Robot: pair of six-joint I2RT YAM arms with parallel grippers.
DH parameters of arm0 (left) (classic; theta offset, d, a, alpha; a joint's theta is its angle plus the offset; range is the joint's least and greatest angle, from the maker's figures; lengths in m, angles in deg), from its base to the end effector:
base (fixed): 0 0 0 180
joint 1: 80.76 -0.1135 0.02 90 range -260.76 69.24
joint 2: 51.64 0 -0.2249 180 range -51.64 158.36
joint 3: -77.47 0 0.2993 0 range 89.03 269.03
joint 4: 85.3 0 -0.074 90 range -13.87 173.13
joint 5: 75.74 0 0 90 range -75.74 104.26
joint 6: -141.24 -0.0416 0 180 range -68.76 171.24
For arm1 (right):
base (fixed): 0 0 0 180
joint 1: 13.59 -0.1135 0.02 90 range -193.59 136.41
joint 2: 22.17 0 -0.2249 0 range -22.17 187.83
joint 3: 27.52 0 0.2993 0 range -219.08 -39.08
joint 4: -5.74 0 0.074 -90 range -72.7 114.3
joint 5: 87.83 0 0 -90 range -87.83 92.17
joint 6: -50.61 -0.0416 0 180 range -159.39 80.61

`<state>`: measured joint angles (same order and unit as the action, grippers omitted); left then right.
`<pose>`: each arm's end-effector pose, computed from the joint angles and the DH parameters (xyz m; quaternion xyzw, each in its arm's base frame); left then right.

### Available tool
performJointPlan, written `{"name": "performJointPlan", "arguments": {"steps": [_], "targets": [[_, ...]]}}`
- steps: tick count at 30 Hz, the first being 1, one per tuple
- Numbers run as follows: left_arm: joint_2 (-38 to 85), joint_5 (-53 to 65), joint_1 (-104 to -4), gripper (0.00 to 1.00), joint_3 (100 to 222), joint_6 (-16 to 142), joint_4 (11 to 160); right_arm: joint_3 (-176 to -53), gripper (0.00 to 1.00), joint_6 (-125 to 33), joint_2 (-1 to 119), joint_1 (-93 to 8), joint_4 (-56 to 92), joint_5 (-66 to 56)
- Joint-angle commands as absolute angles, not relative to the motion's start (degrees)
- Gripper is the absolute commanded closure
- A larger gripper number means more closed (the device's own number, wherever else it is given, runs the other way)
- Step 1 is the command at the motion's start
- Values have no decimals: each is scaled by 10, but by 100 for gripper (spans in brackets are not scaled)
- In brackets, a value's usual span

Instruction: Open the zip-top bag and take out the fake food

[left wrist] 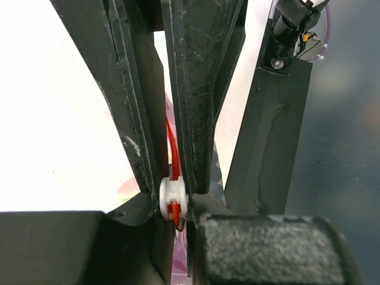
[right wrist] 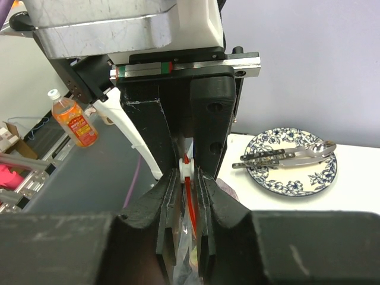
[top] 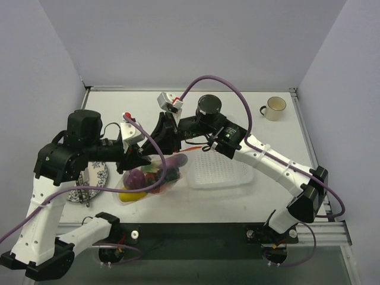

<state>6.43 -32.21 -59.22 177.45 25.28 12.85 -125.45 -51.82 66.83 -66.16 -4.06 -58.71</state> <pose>0.1773 -0.1024 0.4384 0.4881 0.6949 -0.3422 0.4023 0.2149 0.3405 0.4151 -0.5591 0.3305 0.6254 0.4324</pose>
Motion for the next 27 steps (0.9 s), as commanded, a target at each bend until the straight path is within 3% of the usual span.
{"name": "performJointPlan", "arguments": {"steps": [1,12,23,24,25,27], "targets": [[56,-350,-591,100,1778,245,154,-1277,100,-512,663,-656,-76,-582],[63,-299,-591,100,1827,226,140,-1214,100,-401,606,-601,54,-544],[80,-318,-591,100,1876,232,122,-1175,100,-383,597,-567,64,-535],[81,-320,-591,100,1870,233,125,-1179,91,-394,596,-569,61,-538],[81,-320,-591,100,1864,234,126,-1188,73,-409,595,-570,52,-542],[82,-321,-591,100,1849,233,130,-1193,66,-432,584,-578,20,-553]]}}
